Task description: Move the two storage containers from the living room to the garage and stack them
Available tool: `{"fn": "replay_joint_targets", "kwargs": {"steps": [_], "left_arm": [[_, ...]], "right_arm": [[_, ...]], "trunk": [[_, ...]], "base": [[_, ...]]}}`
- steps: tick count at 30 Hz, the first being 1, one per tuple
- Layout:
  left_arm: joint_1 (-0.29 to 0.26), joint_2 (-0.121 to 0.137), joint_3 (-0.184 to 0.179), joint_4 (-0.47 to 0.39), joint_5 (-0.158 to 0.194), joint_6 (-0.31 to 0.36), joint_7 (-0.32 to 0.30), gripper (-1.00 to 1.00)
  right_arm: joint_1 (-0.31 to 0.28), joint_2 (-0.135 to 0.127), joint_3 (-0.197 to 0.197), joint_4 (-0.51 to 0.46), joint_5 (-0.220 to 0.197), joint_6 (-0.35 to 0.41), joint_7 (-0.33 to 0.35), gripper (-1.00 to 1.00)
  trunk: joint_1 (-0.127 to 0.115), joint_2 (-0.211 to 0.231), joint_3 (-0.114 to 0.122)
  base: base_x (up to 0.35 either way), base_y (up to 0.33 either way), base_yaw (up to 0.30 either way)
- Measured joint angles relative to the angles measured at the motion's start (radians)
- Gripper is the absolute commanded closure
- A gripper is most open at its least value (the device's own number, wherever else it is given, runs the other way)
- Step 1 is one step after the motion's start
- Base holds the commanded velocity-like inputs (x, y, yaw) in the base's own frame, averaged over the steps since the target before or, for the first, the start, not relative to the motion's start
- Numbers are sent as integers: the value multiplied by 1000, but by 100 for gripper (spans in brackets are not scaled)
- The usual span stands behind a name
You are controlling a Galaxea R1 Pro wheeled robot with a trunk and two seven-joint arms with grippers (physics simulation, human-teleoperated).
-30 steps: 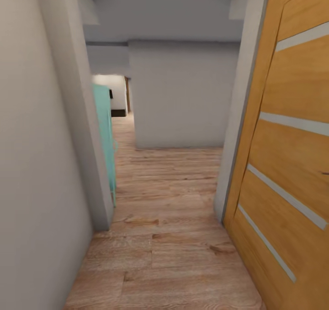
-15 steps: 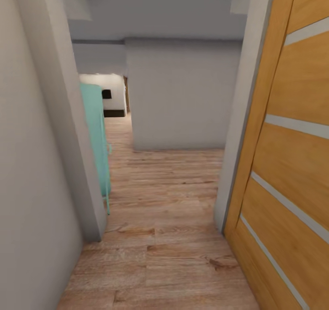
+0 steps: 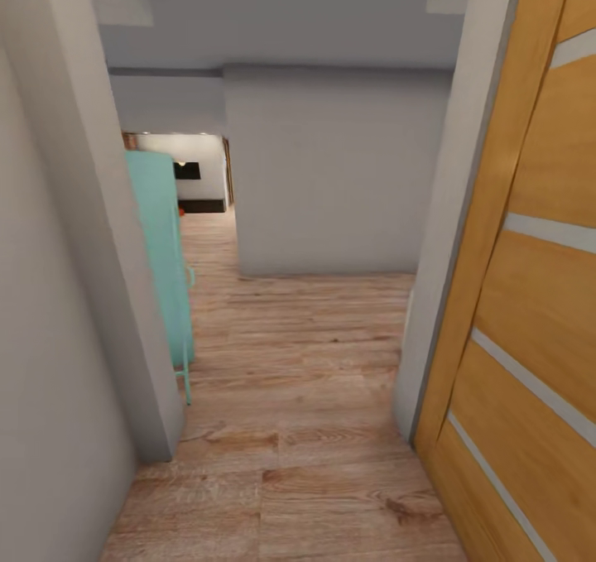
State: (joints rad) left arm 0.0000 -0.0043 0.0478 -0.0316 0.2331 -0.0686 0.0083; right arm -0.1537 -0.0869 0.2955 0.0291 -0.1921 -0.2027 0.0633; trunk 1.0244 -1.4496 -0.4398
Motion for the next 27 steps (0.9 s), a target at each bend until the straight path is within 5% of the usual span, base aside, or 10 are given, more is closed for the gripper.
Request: {"fn": "replay_joint_targets", "kwargs": {"steps": [27], "left_arm": [[0,-2,1,0,-1,-5,0,-100]], "right_arm": [[0,7,1,0,2,1,1,-100]], "trunk": [[0,0,0]], "base": [[326,0,0]]}}
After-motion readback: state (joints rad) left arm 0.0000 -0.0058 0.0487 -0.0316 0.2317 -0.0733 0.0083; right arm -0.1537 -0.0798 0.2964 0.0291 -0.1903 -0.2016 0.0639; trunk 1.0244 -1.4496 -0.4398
